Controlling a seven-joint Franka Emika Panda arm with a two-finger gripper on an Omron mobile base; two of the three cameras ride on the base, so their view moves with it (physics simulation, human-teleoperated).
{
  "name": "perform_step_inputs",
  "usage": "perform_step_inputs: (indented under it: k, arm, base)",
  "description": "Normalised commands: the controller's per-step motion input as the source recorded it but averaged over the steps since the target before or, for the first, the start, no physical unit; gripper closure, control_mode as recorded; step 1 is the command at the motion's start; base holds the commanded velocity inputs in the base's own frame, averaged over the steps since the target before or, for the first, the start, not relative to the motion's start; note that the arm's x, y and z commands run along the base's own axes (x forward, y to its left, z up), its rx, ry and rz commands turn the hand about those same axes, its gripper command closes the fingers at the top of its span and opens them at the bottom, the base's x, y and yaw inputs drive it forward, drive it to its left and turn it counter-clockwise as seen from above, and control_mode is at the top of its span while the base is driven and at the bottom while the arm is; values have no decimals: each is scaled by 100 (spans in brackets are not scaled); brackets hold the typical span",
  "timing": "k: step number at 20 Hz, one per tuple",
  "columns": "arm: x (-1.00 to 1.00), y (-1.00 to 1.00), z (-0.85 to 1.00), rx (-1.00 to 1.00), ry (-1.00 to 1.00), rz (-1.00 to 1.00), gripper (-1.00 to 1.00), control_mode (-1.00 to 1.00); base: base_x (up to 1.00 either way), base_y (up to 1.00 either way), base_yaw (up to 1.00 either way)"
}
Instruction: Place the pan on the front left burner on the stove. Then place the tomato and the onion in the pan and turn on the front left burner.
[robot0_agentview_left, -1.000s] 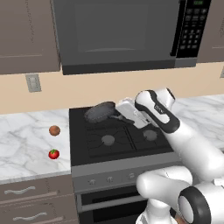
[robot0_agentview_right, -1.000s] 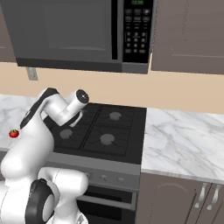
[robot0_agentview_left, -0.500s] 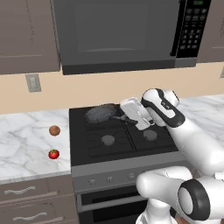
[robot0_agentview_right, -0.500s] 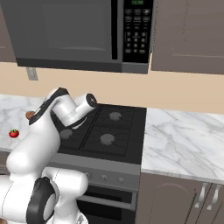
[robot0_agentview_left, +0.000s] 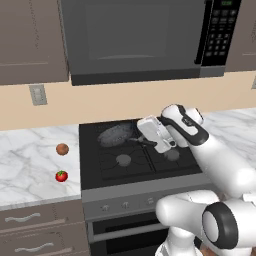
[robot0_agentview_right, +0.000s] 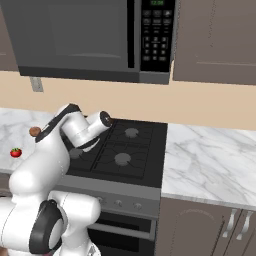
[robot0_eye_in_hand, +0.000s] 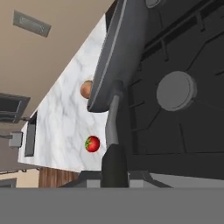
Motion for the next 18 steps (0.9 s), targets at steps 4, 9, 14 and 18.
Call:
perform_step_inputs:
  k: [4, 9, 14, 18]
  arm:
    - [0, -2, -22, 0, 2, 0, 100, -100]
    - [0, -4, -26, 0, 7, 0, 100, -100]
    - [0, -2, -40, 0, 9, -2, 100, -100]
    - [1, 0, -29, 0, 11, -2, 100, -100]
  base:
    - [0, 0, 0]
    - [0, 0, 0]
    - [0, 0, 0]
    - [0, 0, 0]
